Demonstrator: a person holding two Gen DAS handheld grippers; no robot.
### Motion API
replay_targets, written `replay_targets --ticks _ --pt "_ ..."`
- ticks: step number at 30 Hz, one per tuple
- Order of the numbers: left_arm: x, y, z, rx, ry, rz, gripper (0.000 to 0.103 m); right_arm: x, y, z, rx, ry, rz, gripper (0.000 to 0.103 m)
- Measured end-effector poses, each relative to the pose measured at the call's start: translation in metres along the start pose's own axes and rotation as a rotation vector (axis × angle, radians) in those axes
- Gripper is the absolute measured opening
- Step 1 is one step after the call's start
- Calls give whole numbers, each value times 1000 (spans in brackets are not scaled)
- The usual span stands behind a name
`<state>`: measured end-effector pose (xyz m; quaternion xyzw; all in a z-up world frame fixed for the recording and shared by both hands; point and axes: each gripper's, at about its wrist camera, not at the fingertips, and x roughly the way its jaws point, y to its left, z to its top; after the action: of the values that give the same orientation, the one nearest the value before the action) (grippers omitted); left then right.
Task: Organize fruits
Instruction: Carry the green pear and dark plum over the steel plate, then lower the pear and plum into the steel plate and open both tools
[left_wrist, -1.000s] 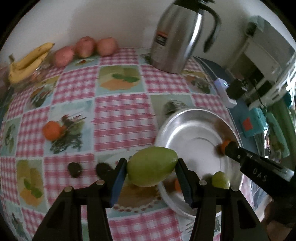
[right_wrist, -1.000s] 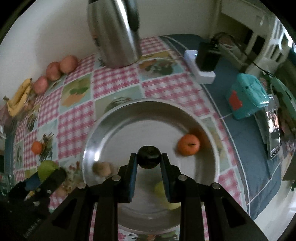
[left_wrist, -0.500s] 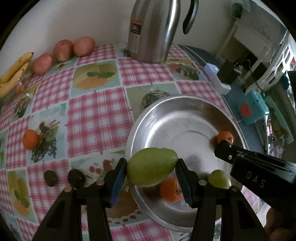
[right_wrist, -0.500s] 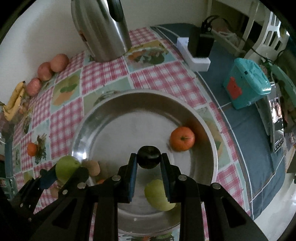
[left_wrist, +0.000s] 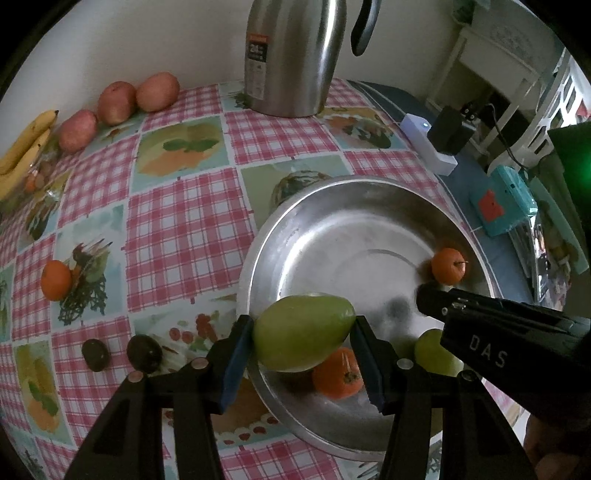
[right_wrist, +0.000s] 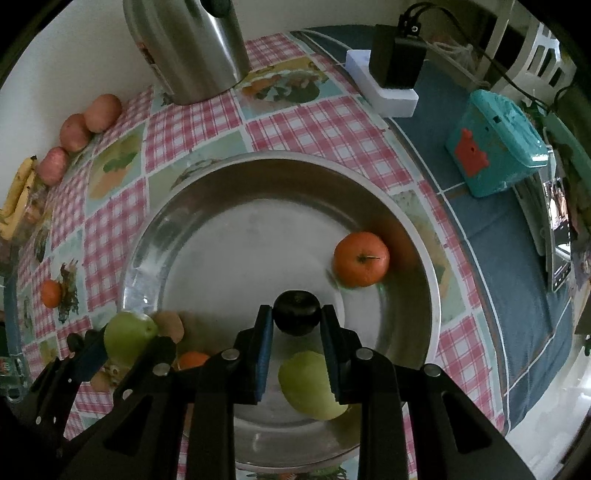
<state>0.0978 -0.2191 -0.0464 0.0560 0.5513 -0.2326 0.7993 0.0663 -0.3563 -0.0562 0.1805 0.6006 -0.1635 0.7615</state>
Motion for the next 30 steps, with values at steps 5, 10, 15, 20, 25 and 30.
replay_targets --ticks 5,10,15,20,25,30 --pt "1 -1 -1 6 7 -6 57 -1 1 1 -2 -3 -6 32" --pt "0 -2 -1 7 10 -17 59 -7 2 2 -8 -22 -5 35" --pt "-8 -2 0 8 -10 -30 60 -15 3 2 -8 -49 -3 35" --pt "-14 3 2 -8 -24 -22 60 -22 2 2 -8 -68 -6 35" --pt "-20 18 4 -62 -27 -6 60 -26 5 2 -19 -79 -2 35" --pt "-23 40 5 -140 -19 16 60 -25 10 1 -35 -76 0 35"
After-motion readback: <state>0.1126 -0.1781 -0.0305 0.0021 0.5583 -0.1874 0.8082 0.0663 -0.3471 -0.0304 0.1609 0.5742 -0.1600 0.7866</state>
